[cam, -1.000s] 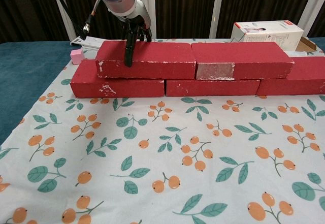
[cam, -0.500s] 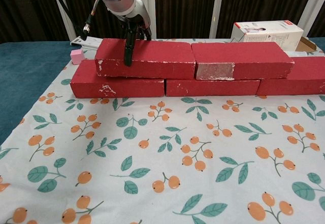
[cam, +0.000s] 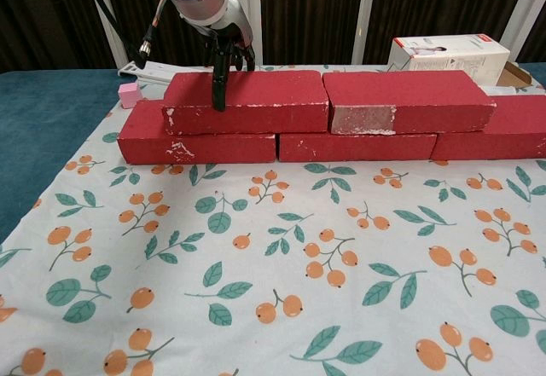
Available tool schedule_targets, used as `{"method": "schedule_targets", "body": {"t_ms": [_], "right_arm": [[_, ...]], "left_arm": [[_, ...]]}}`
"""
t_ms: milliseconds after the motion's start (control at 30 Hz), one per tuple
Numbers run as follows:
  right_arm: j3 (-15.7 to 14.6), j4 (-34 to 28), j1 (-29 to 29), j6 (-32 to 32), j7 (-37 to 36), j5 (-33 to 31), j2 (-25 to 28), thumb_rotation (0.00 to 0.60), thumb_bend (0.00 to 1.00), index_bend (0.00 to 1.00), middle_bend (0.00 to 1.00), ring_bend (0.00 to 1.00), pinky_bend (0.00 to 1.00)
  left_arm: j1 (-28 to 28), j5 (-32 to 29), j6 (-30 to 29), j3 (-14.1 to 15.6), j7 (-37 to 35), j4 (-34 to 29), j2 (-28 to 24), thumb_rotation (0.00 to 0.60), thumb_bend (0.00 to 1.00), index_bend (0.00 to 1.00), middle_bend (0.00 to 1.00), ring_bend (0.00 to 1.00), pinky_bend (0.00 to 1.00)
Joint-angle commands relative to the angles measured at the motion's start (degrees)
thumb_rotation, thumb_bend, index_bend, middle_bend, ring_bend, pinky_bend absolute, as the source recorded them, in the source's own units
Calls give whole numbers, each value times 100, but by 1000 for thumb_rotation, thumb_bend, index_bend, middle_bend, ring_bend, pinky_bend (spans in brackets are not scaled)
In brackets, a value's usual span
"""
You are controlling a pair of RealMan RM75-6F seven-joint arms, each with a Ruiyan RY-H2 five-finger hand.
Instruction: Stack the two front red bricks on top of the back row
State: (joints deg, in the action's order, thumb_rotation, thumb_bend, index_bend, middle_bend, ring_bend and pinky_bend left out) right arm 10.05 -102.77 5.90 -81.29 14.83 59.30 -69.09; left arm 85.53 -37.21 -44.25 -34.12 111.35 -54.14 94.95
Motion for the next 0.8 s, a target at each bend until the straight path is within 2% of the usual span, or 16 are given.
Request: {"method": "schedule_targets", "body": {"t_ms": [33, 267, 433, 667, 800], "right_arm": [[1, -2, -2, -3, 7, -7, 2, 600, 68, 0, 0, 0, 0], [-4, 1, 4, 4, 34, -21, -5, 600, 68, 0, 0, 0, 0], [-14, 9, 6, 19, 44, -28, -7, 600, 68, 0, 0, 0, 0], [-23, 14, 25, 38, 92, -44, -32, 600, 68, 0, 0, 0, 0], [-47, 20, 37, 61, 119, -27, -54, 600, 68, 0, 0, 0, 0]], "left_arm": [[-21, -5, 32, -28, -54, 6, 21, 600, 0, 73, 0, 0, 139], [-9, 45, 44, -60, -146, -9, 16, 600, 0, 55, 0, 0, 138], [-46, -13, -41, -172, -225, -258, -192, 600, 0, 23, 0, 0, 138], [-316, -78, -129, -374, -385, -1064, -896, 600, 0, 5, 0, 0, 137], [-640, 32, -270, -282, -500, -1630, -1428, 600, 0, 4, 4, 0, 123]]}}
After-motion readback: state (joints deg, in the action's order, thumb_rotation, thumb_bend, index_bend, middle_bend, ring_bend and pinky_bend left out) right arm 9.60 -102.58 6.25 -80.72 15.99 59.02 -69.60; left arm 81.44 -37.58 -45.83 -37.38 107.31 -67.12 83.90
